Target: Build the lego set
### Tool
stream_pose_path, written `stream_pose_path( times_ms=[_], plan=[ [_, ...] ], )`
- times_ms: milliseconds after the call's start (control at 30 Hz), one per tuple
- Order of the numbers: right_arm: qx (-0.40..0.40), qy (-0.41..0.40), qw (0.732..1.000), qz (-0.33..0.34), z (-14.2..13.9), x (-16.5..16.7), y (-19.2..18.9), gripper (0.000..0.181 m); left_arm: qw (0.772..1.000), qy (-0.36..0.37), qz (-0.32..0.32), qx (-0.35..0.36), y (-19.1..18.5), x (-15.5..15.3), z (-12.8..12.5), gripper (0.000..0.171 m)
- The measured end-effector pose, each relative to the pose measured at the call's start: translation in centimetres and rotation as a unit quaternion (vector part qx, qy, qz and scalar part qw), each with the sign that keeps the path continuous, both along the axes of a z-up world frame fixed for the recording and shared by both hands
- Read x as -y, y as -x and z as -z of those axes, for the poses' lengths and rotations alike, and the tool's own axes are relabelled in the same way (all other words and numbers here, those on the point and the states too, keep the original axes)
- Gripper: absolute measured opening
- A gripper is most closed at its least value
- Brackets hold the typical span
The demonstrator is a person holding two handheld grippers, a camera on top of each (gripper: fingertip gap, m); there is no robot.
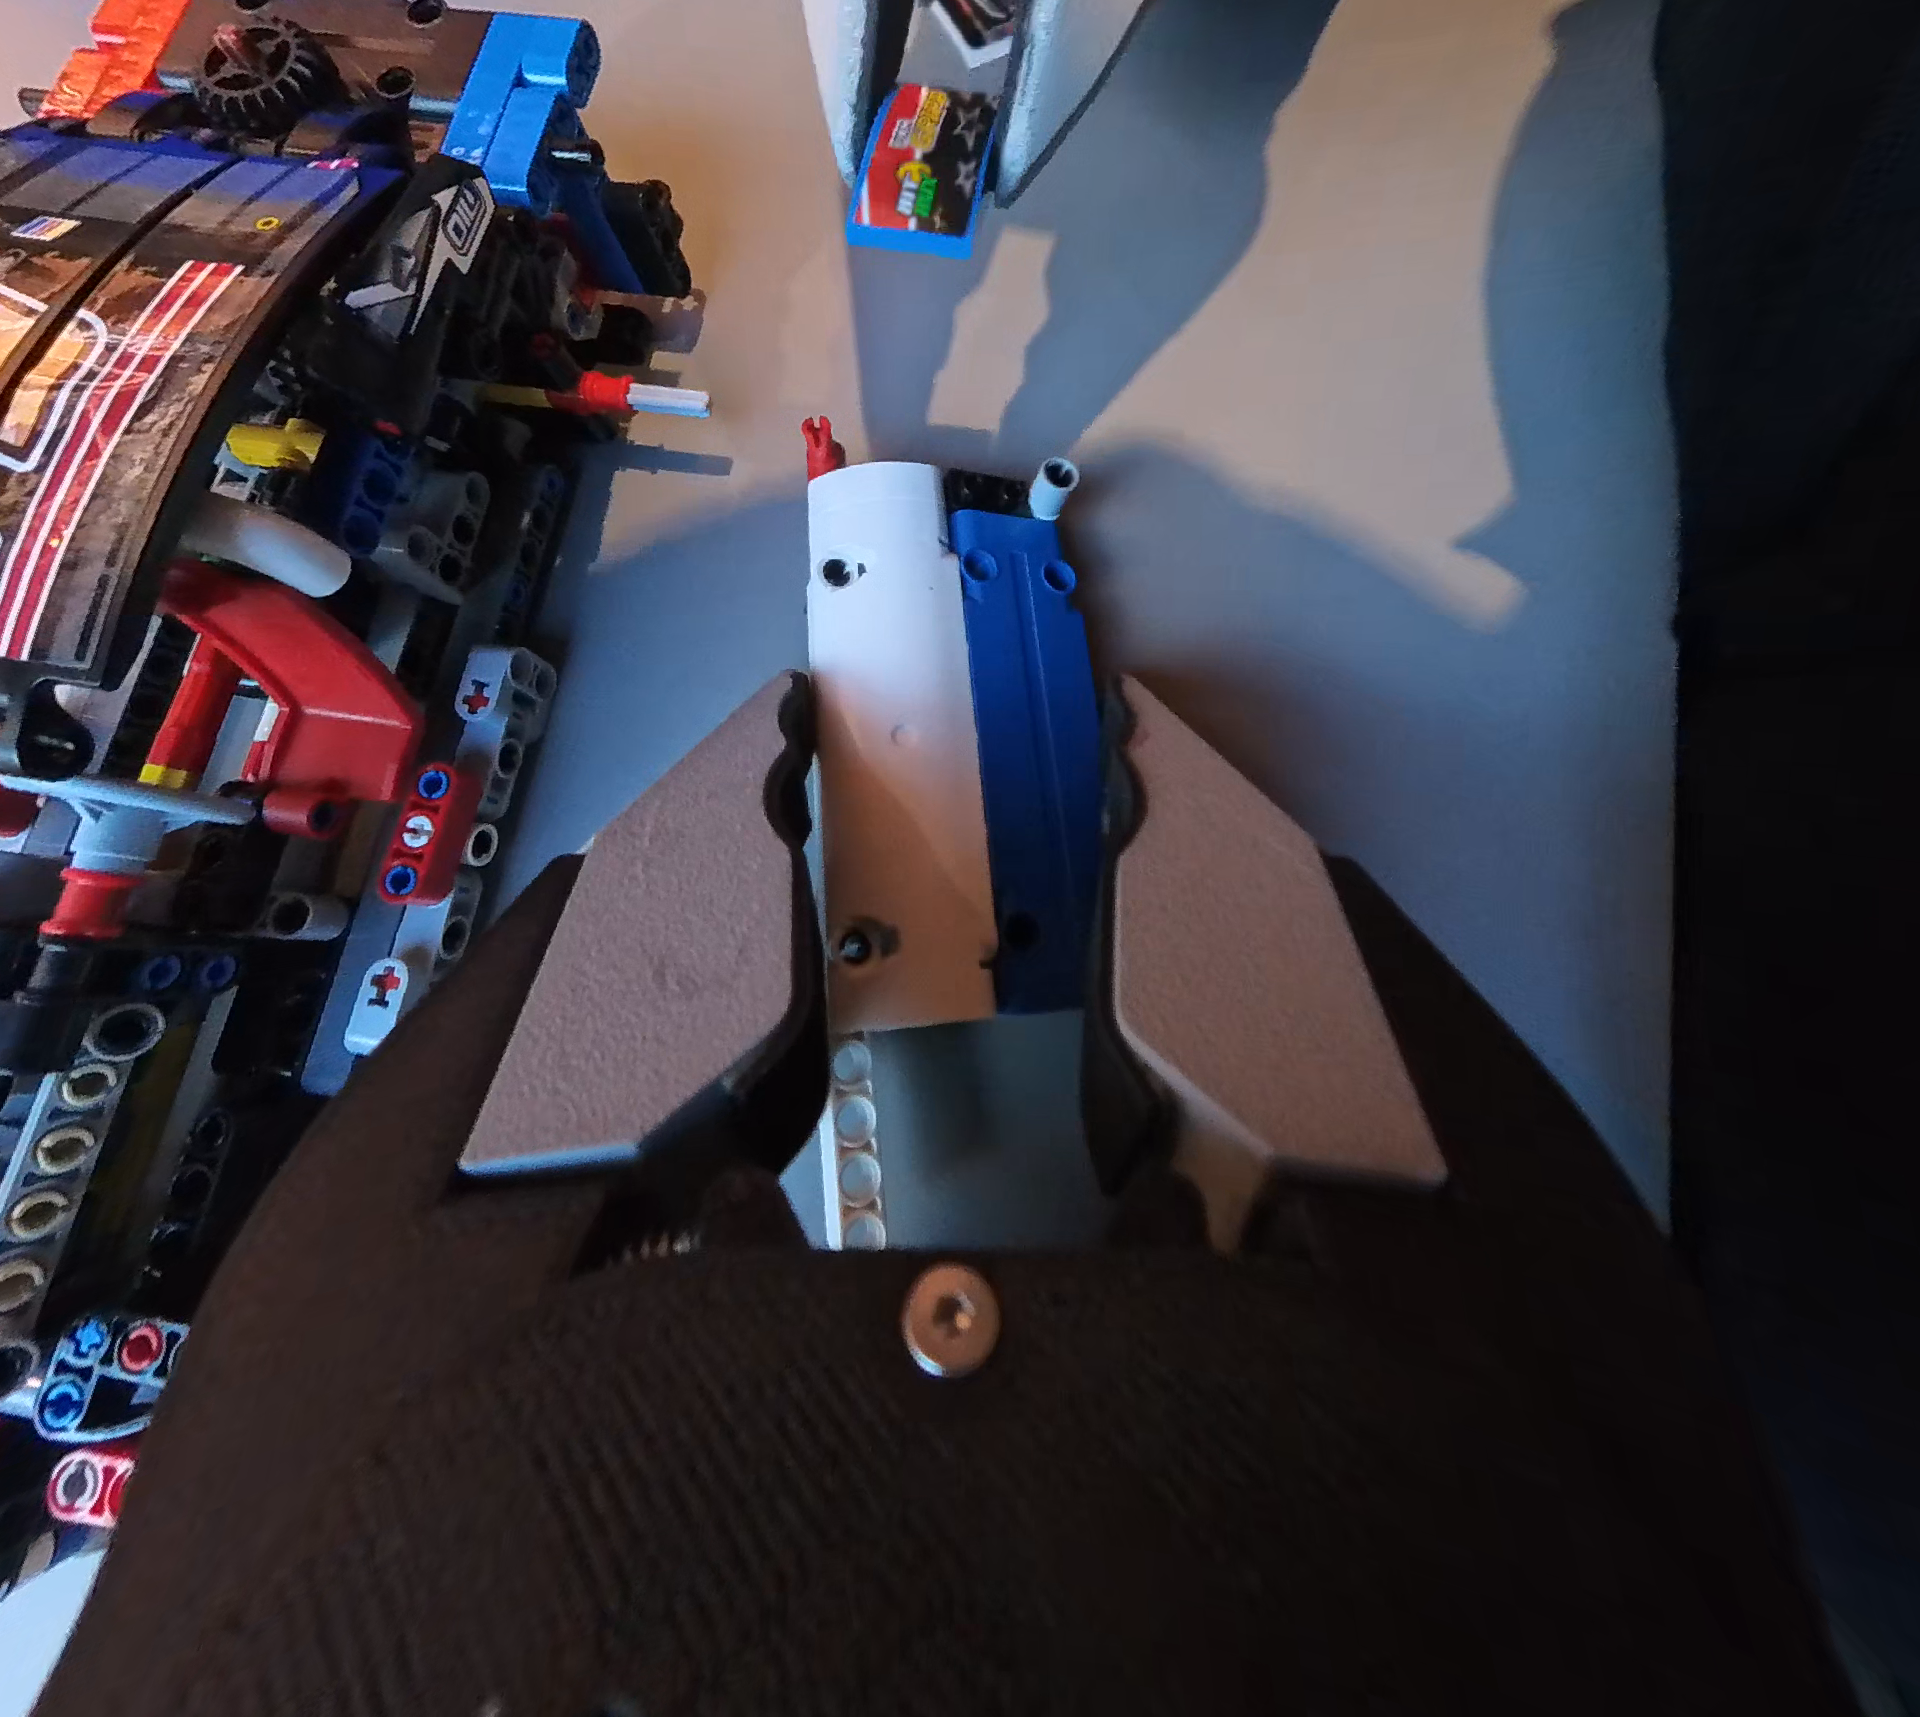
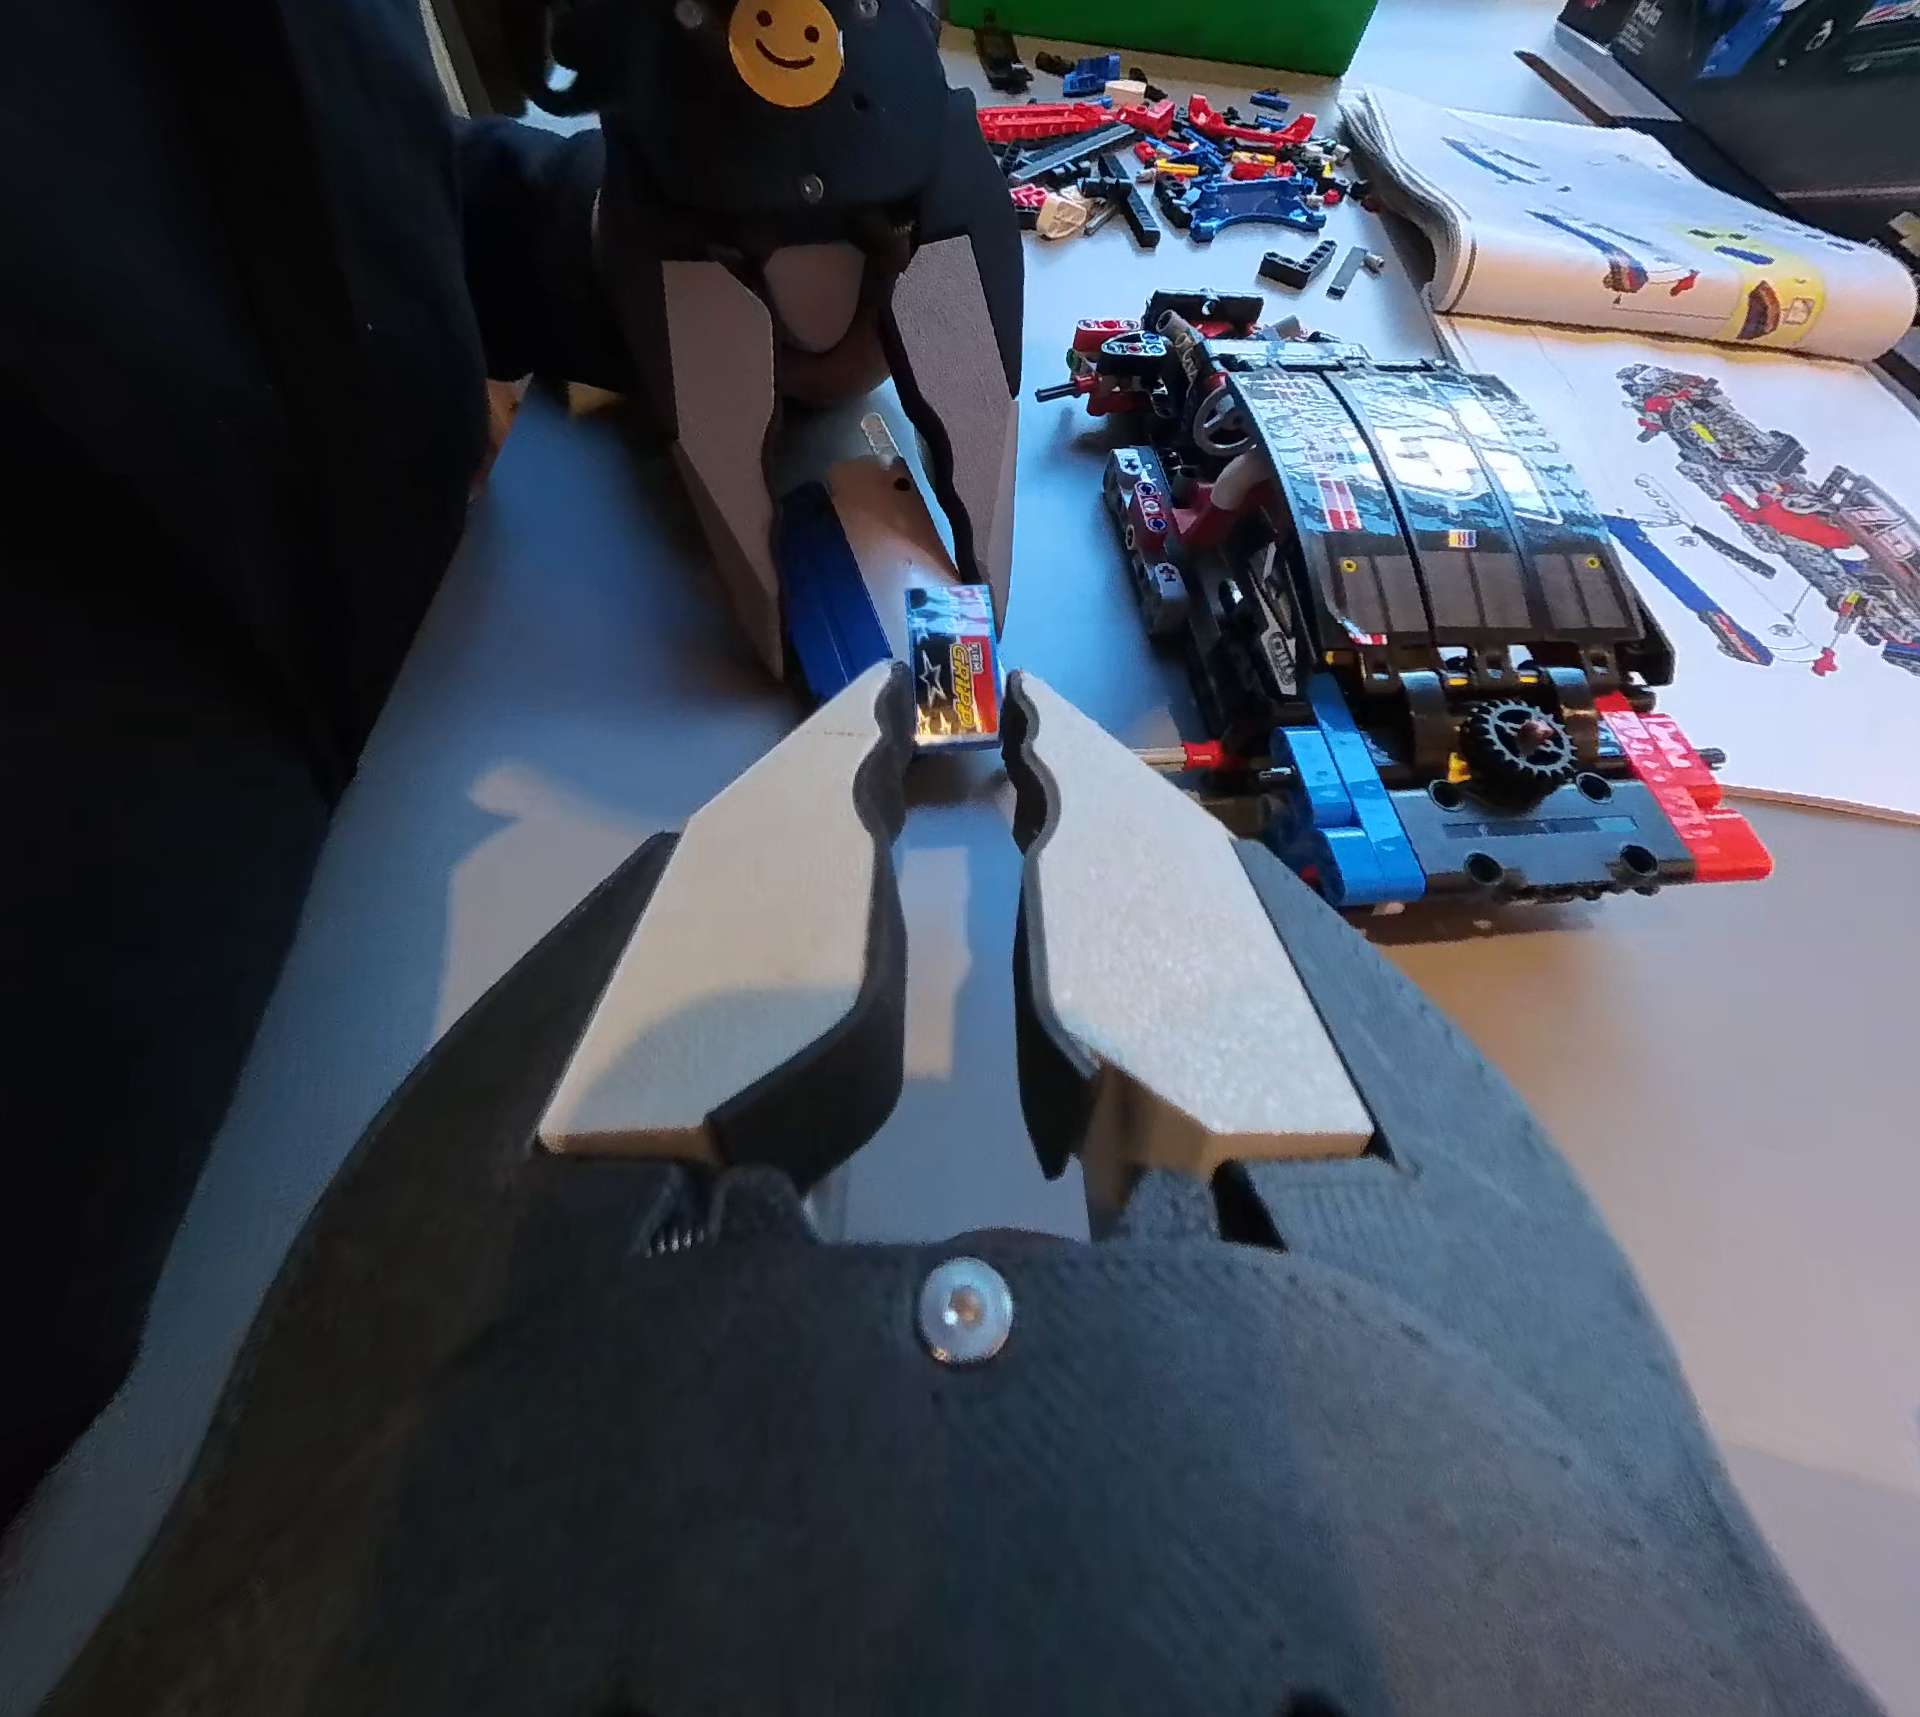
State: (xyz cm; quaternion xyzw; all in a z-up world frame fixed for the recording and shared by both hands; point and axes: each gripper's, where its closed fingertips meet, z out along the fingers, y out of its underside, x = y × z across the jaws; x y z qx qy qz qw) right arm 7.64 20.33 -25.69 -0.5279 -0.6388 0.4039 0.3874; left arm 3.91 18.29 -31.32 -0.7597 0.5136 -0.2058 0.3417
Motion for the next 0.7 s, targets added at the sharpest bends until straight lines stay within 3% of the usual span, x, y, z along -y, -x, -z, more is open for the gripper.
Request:
stream_pose_path(
  times_ms=[700],
  plan=[
    [0.002,0.001,1.0,0.001,0.18,-0.05,0.01,0.015,1.0,-0.001,0.0,0.0,0.01,0.0,-0.01,0.053]
  ],
)
